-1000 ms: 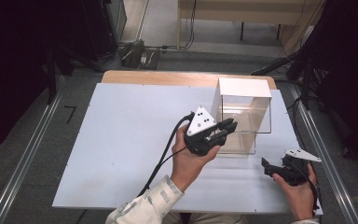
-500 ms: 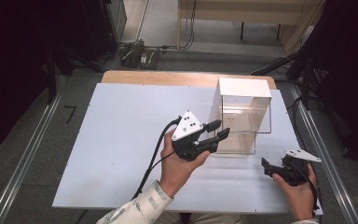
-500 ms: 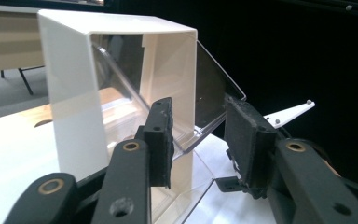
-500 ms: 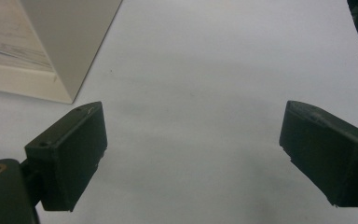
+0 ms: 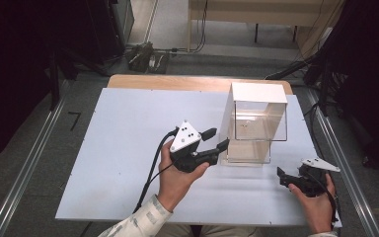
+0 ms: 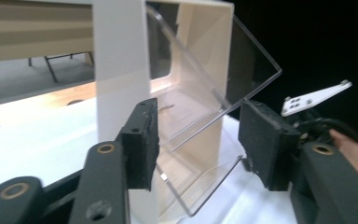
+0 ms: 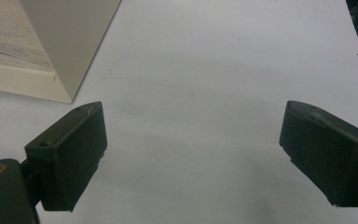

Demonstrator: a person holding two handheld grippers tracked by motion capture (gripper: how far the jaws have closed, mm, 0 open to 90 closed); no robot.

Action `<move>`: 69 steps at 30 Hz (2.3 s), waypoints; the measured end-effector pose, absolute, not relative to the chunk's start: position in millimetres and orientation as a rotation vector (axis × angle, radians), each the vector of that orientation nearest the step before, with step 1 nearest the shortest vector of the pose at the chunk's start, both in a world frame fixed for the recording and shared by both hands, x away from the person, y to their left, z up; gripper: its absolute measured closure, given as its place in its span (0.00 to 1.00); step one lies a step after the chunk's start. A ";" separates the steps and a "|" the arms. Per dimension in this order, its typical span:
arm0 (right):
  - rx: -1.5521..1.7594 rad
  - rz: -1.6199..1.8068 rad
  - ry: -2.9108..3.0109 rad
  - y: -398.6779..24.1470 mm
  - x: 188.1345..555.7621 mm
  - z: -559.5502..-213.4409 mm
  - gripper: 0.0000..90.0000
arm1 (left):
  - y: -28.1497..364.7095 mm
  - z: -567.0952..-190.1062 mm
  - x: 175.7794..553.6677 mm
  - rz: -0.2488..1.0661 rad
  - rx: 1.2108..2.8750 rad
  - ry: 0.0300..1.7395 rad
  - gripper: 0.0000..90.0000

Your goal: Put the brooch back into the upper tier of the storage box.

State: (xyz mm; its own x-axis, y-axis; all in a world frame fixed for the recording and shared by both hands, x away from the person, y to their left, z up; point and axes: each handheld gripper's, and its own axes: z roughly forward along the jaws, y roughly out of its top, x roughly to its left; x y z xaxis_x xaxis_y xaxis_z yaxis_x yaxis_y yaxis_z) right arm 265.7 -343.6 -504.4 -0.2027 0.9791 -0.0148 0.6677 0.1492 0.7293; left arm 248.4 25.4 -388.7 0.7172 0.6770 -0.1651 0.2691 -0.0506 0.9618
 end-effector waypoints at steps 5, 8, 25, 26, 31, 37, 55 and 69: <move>1.570 0.825 1.934 -343.5 265.6 -504.4 0.07 | 33.4 -395.2 249.5 0.417 1.636 0.808 0.42; 1.570 0.824 1.935 -343.5 265.5 -504.4 0.07 | 40.3 -399.7 249.3 0.435 1.634 0.828 0.40; 1.564 0.831 1.929 -342.8 264.5 -503.6 0.07 | 81.4 -427.0 246.5 0.487 1.652 0.948 0.29; 1.565 0.831 1.929 -342.8 264.4 -503.5 0.07 | 83.4 -428.4 246.2 0.493 1.654 0.953 0.29; 1.565 0.834 1.929 -343.4 263.5 -503.1 0.07 | 98.3 -439.2 242.3 0.510 1.669 0.994 0.28; 1.564 0.840 1.932 -343.7 262.8 -502.8 0.07 | 127.2 -452.7 238.1 0.522 1.654 1.083 0.28; 1.567 0.843 1.927 -344.2 261.5 -502.2 0.07 | 218.2 -479.0 218.5 0.657 1.587 1.378 0.24; 1.566 0.845 1.928 -343.9 261.1 -502.0 0.07 | 246.6 -492.9 217.7 0.688 1.592 1.483 0.24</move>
State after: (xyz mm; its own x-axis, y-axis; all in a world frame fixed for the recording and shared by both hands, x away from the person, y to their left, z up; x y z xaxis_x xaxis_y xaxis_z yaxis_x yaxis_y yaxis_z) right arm 261.1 -343.9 -502.0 -0.2031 0.9792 -0.0045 0.6604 0.1403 0.7377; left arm 217.7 246.6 -492.9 0.1513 0.9778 -0.1447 0.5210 0.0455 0.8523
